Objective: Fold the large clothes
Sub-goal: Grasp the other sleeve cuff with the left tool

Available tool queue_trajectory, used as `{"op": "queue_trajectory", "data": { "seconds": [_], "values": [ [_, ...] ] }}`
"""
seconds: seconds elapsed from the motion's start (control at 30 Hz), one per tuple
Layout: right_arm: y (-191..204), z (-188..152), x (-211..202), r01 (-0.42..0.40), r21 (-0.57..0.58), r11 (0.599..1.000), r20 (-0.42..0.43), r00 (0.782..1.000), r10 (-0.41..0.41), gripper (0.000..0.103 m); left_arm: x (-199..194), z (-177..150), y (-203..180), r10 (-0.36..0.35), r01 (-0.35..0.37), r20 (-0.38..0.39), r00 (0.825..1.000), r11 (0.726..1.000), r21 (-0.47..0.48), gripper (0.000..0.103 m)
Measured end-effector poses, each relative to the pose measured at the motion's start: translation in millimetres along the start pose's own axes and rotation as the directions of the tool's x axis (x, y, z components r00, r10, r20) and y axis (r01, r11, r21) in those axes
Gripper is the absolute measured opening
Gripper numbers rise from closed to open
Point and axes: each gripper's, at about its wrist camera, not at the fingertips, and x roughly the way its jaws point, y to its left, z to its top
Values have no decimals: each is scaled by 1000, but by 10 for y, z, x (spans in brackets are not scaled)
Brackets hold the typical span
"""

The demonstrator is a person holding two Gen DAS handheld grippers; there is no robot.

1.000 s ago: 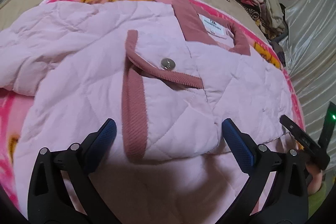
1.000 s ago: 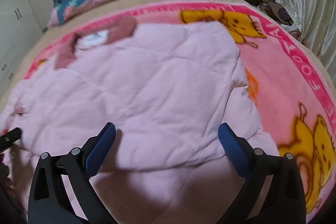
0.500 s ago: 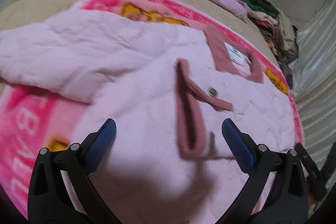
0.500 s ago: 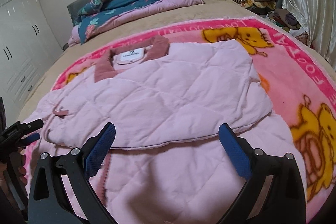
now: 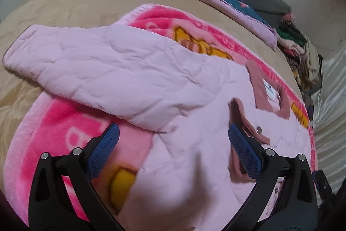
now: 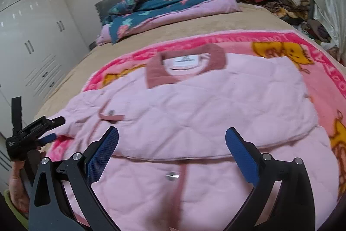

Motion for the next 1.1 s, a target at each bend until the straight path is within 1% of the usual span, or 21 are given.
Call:
{"op": "queue_trajectory", "data": {
  "seconds": [0.2, 0.3, 0.47, 0.6, 0.73, 0.8, 1.0, 1.1],
  "values": [
    [404, 63, 100, -60, -53, 997, -13, 998, 59, 99, -25, 115, 322, 26, -24, 21, 999, 996, -81, 95],
    [627, 84, 193, -91, -95, 991, -35, 996, 88, 99, 4, 150, 487, 46, -42, 23, 999, 991, -124, 95],
    [1009, 57, 411, -124, -172, 977, -81, 990, 112, 99, 52, 177, 754, 72, -65, 27, 997, 978, -198, 95],
    [1291, 33, 577, -154, -222, 963, -114, 985, 131, 99, 117, 224, 1020, 107, -97, 21, 994, 960, -263, 95],
    [1550, 13, 749, -184, -260, 948, -145, 978, 150, 99, 163, 241, 1272, 88, -80, 8, 996, 937, -339, 95],
    [1664, 1, 832, -193, -276, 942, -157, 976, 154, 99, 166, 251, 1376, 94, -85, 9, 995, 926, -368, 95],
    [1960, -37, 1097, -217, -312, 925, -197, 967, 161, 99, 176, 310, 1613, 120, -100, 23, 993, 907, -410, 95],
    [2106, -52, 1204, -226, -337, 914, -209, 964, 162, 99, 181, 334, 1777, 126, -97, 33, 992, 886, -453, 95]
  ]
}}
